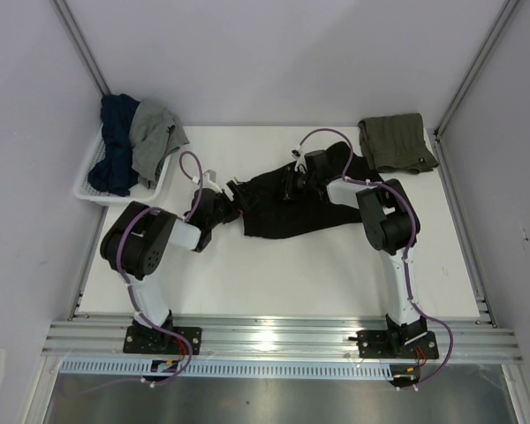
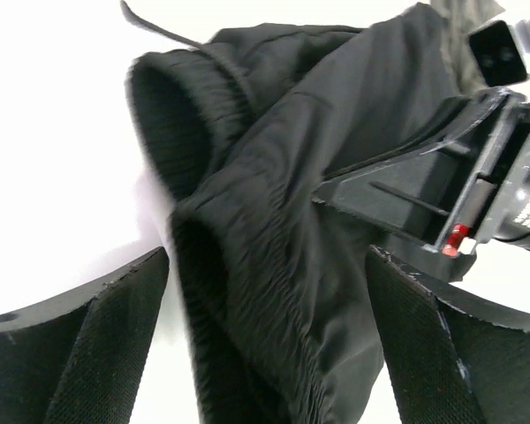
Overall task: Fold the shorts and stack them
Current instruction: Fold the shorts
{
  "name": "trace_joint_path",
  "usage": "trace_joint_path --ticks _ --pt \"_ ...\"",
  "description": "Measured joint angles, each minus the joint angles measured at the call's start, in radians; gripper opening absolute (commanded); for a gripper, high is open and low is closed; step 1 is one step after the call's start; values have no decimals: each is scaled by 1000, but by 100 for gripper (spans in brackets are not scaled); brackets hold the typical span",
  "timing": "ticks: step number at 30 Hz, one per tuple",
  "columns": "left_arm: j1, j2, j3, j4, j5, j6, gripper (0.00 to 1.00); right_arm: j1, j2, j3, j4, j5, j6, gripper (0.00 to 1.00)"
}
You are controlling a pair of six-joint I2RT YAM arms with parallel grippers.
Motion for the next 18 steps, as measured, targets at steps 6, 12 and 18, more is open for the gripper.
trace_joint_path --ticks 6,12,18 --pt "-3 -82 -21 -126 -89 18 97 -2 0 0 0 0 0 21" --pt "-3 -52 33 -159 -101 29 95 -2 0 0 0 -2 -3 21" --pt "-13 -8 91 -165 -103 42 96 -2 -1 0 0 -7 -16 21"
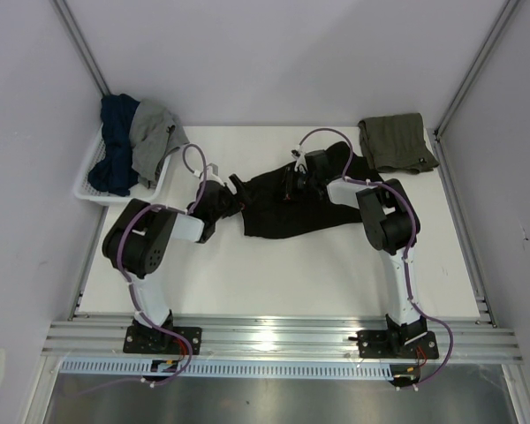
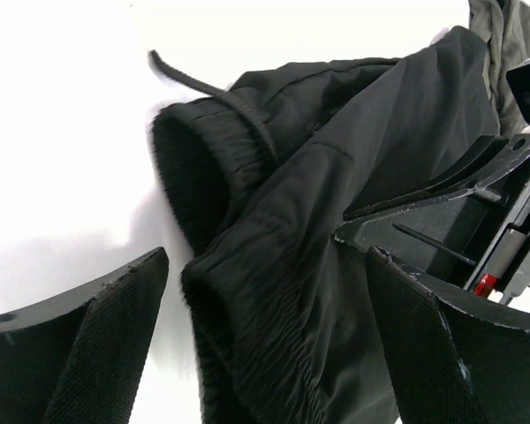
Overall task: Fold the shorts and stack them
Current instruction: Fold the shorts
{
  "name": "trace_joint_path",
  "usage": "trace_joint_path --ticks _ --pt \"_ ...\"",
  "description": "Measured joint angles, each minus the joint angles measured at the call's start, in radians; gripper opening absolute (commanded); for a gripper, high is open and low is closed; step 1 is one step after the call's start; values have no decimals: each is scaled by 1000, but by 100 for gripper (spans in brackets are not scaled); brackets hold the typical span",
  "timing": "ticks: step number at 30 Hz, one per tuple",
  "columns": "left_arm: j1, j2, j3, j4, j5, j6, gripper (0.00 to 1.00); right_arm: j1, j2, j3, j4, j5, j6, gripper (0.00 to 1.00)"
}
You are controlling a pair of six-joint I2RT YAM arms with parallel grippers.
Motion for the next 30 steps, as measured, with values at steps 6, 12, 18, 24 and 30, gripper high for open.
trace_joint_path --ticks 6,12,18,24,30 --pt "-19 27 53 -35 3 24 93 0 0 0 0 -6 -6 21" --pt "-42 37 72 -51 23 26 90 -2 0 0 -2 -11 -6 21" --pt "-42 37 46 -23 51 13 72 -3 0 0 -4 -16 -7 21" --pt "-43 35 49 -70 58 26 50 -3 -4 -4 -6 -16 -7 21" --pt "-47 47 99 -135 102 21 23 -3 -17 -29 5 -16 -6 21"
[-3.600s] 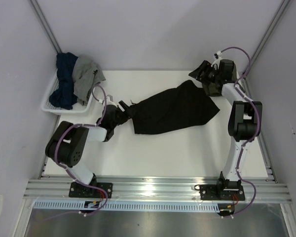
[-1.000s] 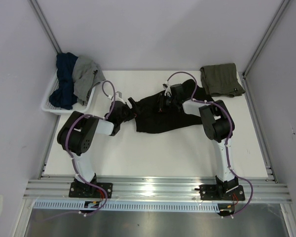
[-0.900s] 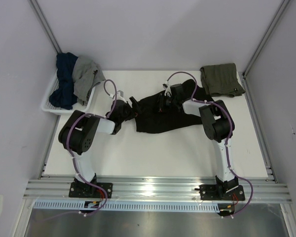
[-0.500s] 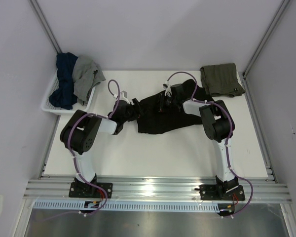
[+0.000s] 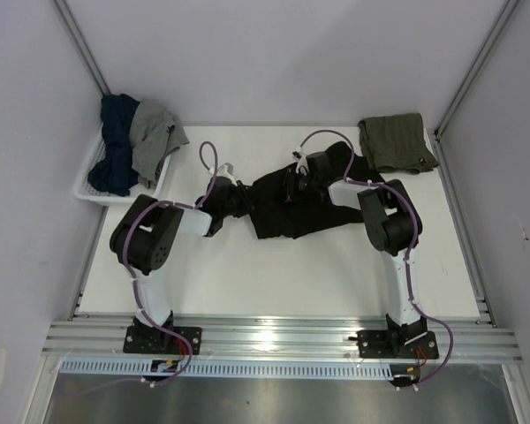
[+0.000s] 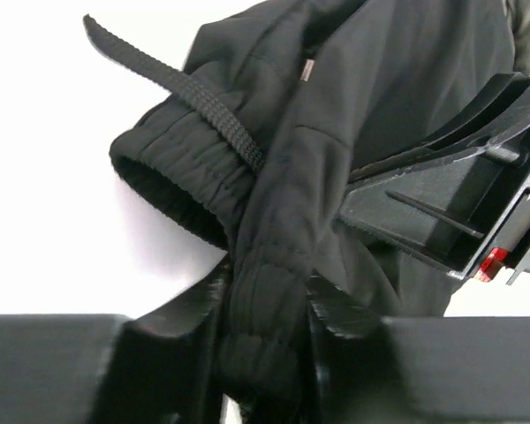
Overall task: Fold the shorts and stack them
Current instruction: Fold the shorts
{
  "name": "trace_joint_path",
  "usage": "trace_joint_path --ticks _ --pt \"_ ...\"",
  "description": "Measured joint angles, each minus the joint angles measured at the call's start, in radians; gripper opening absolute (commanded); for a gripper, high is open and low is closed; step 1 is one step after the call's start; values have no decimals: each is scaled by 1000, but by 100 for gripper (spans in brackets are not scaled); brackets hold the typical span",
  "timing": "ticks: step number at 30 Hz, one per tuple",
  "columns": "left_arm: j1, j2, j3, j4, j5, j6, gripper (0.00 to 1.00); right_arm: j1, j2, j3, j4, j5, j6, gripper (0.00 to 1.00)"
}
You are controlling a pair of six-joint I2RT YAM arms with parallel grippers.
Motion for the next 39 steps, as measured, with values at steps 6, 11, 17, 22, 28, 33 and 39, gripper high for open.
trace_joint_path --ticks 6,11,17,22,28,33,39 --pt "-1 10 68 -87 23 8 4 5 -16 -34 27 6 0 20" --pt "16 -1 146 -257 27 51 0 31 -41 -76 53 33 3 20" --pt "72 -75 195 -518 24 150 0 150 -80 -135 85 96 36 21" --pt "123 -87 285 -745 -22 254 0 275 -85 -138 114 167 79 34" --pt "181 -117 319 -882 -94 343 0 319 -150 -190 111 203 106 51" --pt "208 -117 321 -915 -110 376 0 244 -281 -235 56 254 98 55" --pt "212 -71 321 -899 -106 392 4 127 -525 -421 28 316 88 66"
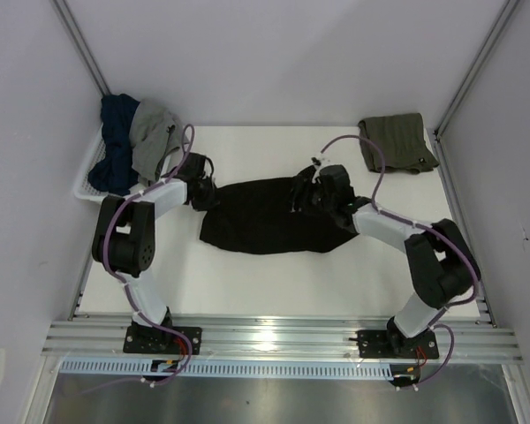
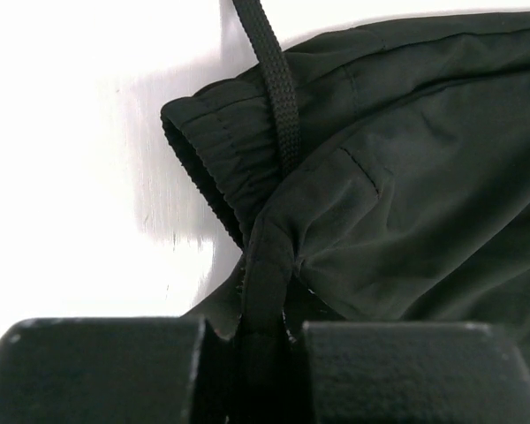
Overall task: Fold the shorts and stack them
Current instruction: Fold the shorts
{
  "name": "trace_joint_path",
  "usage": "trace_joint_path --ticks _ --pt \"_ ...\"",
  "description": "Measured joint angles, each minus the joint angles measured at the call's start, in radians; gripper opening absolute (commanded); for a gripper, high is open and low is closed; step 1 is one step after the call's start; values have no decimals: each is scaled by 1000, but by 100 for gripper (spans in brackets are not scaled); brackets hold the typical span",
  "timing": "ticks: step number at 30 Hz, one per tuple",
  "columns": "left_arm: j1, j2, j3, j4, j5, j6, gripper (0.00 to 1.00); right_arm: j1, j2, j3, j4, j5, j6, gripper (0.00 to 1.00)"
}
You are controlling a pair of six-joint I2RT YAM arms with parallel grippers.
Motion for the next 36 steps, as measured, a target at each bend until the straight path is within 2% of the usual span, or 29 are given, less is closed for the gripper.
trace_joint_path --ticks 1,4,5,6,7,8,11,16,21,26,32,36 --pt "1 3 0 3 1 4 7 -23 -31 -19 -19 3 -4 66" --pt "3 11 5 8 8 11 31 -107 -88 -47 -62 5 -17 67" --pt "4 14 6 12 11 14 48 -143 -102 -60 -66 5 -20 67" --pt "5 17 5 13 14 21 54 -177 -115 -74 -76 5 -25 67" --pt "6 19 4 14 18 19 68 -211 -126 -84 -92 5 -31 67" --pt "7 21 2 16 21 19 76 -243 -134 -94 -108 6 -36 67" --pt "15 14 -19 53 50 13 87 -297 -139 -108 -135 -3 -52 67" --pt "50 -19 -84 151 138 4 99 -258 -139 -109 -143 -42 -61 67" --pt "68 -71 -172 233 174 -14 99 -119 -81 -50 -119 -75 -57 67" --pt "79 -161 -306 326 224 -56 100 10 56 36 -30 -119 -23 62" --pt "90 -293 -472 407 275 -114 99 91 255 129 90 -189 64 59" --pt "109 -385 -538 430 307 -151 99 117 337 185 118 -214 104 63"
